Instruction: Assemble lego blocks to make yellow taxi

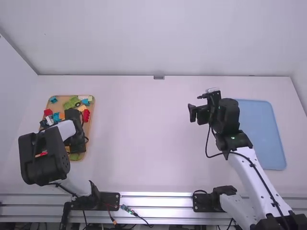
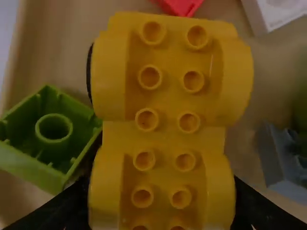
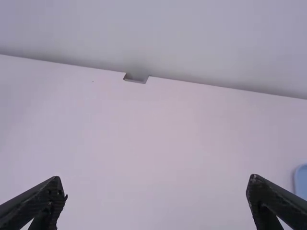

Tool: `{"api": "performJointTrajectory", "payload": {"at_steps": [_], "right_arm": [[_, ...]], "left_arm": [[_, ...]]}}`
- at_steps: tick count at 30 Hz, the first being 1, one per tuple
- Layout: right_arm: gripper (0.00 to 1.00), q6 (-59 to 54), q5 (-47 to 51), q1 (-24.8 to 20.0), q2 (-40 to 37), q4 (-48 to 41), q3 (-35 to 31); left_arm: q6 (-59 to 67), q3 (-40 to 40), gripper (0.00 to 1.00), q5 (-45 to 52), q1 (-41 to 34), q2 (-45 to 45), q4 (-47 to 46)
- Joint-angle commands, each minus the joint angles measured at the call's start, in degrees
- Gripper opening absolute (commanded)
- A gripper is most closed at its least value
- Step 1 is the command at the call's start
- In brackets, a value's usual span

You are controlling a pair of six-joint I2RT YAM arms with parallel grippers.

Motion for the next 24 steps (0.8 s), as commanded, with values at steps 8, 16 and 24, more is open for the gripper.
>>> {"api": "performJointTrajectory", "payload": {"at_steps": [8, 16, 24], "right_arm": [[0.99, 0.3, -0.1, 0.2, 0.3, 0.0, 2.3], [0.99, 0.3, -0.2, 0.2, 0.3, 0.0, 2.3], [0.99, 0.3, -0.1, 0.2, 0.3, 0.0, 2.3]], "left_arm": [[-0.4, -0.6, 0.49, -1.8, -0.1, 0.6, 0.1], [3.7, 0.7, 0.56, 2.6, -0.1, 0.6, 1.1], [2.6, 0.7, 0.7, 8.7, -0.9, 0.6, 1.4]]}}
